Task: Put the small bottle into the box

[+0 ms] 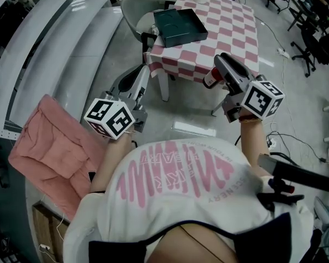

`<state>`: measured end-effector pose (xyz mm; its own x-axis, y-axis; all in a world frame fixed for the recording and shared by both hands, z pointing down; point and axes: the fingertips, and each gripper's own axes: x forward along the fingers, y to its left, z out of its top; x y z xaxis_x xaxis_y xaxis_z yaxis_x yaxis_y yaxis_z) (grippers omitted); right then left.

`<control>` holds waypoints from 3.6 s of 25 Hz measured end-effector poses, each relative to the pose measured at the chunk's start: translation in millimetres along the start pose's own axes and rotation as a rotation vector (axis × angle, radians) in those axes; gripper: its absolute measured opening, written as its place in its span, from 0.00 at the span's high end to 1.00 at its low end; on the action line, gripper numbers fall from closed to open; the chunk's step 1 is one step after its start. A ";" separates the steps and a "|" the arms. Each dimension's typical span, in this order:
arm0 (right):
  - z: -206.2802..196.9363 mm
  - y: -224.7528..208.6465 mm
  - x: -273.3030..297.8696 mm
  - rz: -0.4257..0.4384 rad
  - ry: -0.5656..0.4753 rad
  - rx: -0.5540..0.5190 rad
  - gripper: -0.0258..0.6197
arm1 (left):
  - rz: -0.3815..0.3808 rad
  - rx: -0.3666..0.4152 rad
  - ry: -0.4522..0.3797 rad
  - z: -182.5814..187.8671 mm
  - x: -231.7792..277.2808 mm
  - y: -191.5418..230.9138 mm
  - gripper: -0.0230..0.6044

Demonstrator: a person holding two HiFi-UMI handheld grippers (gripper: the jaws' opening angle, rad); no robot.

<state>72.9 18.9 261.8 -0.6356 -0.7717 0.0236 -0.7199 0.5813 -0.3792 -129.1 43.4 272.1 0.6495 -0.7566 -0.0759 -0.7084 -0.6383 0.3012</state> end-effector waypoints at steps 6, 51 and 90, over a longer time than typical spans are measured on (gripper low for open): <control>10.9 -38.9 25.9 -0.005 0.019 -0.012 0.77 | 0.006 0.000 -0.034 4.7 41.2 17.1 0.95; 14.1 -244.9 241.7 -0.037 0.197 0.105 0.77 | -0.037 -0.179 0.107 -33.5 302.3 184.3 0.95; -66.0 -365.2 361.1 -0.180 0.495 0.018 0.77 | 0.186 -0.314 0.157 -92.5 306.1 302.7 0.95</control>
<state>87.9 -455.0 469.9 -0.5607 -0.6424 0.5225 -0.8280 0.4427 -0.3442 -119.2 -368.3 428.0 0.5698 -0.8086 0.1465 -0.7146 -0.3996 0.5741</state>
